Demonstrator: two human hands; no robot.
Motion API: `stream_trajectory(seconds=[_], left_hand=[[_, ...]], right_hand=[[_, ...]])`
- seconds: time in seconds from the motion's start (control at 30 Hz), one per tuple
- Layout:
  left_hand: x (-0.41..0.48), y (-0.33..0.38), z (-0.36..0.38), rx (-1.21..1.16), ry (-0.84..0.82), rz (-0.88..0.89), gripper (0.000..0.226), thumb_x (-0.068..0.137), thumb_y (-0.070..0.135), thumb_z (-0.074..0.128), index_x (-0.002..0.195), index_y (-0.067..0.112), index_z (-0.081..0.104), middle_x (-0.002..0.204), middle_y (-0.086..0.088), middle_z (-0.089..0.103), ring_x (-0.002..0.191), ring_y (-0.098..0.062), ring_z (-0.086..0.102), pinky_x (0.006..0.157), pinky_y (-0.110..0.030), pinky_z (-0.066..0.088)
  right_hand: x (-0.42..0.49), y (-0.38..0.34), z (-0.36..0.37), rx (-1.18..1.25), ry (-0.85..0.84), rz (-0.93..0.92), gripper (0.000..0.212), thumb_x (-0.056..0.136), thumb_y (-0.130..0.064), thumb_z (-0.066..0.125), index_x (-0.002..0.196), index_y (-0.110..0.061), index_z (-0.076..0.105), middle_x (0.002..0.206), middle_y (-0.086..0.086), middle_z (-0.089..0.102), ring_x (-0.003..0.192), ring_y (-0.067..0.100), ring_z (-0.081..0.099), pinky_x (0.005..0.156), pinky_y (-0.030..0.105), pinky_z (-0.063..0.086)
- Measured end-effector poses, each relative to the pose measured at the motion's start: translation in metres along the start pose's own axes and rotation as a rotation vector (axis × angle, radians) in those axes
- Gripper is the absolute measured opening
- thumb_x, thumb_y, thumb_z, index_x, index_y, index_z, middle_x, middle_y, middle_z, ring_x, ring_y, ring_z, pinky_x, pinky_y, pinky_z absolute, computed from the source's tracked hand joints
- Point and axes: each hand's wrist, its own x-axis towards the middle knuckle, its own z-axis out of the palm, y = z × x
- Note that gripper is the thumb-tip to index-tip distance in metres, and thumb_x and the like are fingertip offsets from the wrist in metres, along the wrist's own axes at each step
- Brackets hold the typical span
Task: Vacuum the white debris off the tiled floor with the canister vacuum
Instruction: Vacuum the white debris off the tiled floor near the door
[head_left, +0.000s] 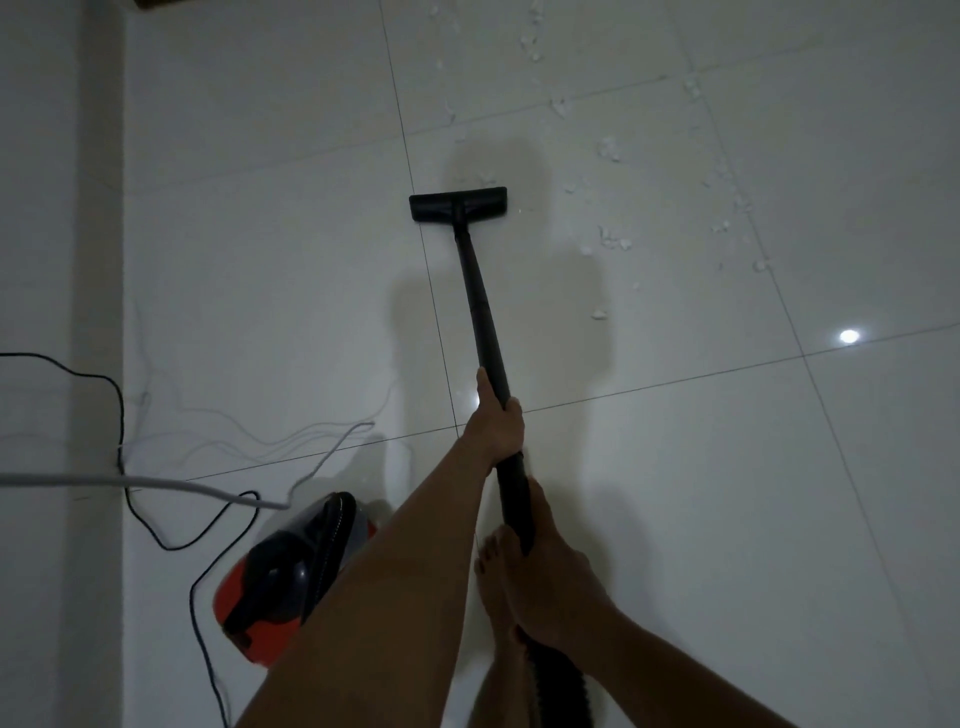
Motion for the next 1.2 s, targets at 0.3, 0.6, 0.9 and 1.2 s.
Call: stream_trajectory(seconds=[0.3,0.6,0.9,1.2], left_hand=[[-0.044,0.038,-0.005,-0.095,-0.058,-0.079,0.071,0.106,0.025,0.033,0.155,0.033,-0.017,0.089,0.002,0.048,0.078,-0.017,0.055,0.082,-0.038,0.052],[-0.030,0.061,-0.018,-0.084,-0.073,-0.082,0.071,0.106,0.027,0.033,0.155,0.031,-0.018,0.087,0.003,0.045,0.078,-0.017,0.054,0.080,-0.037,0.050],[0.011,0.090,-0.027,-0.080,-0.049,-0.084,0.072,0.106,0.027,0.034,0.154,0.034,-0.019,0.097,-0.003,0.051,0.078,-0.017,0.054,0.082,-0.039,0.052],[0.041,0.122,-0.039,-0.067,-0.015,-0.070,0.070,0.107,0.027,0.033,0.155,0.032,-0.017,0.119,-0.008,0.050,0.072,-0.014,0.051,0.073,-0.032,0.045]], right_hand=[[-0.045,-0.032,-0.032,-0.047,-0.027,0.034,0.062,0.111,-0.041,0.034,0.161,-0.048,-0.003,0.101,0.000,0.067,0.062,0.015,0.070,0.046,0.019,0.050],[-0.032,-0.056,-0.043,-0.059,-0.015,0.032,0.062,0.111,-0.038,0.035,0.161,-0.046,0.000,0.104,0.000,0.066,0.060,0.012,0.066,0.042,0.014,0.045],[0.000,-0.083,-0.066,-0.004,-0.031,0.021,0.062,0.110,-0.036,0.036,0.158,-0.051,0.000,0.095,0.009,0.063,0.051,0.014,0.060,0.047,0.025,0.055],[0.031,-0.110,-0.087,-0.128,-0.035,-0.002,0.065,0.110,-0.041,0.033,0.161,-0.046,-0.006,0.086,0.001,0.067,0.065,0.017,0.066,0.074,0.041,0.063]])
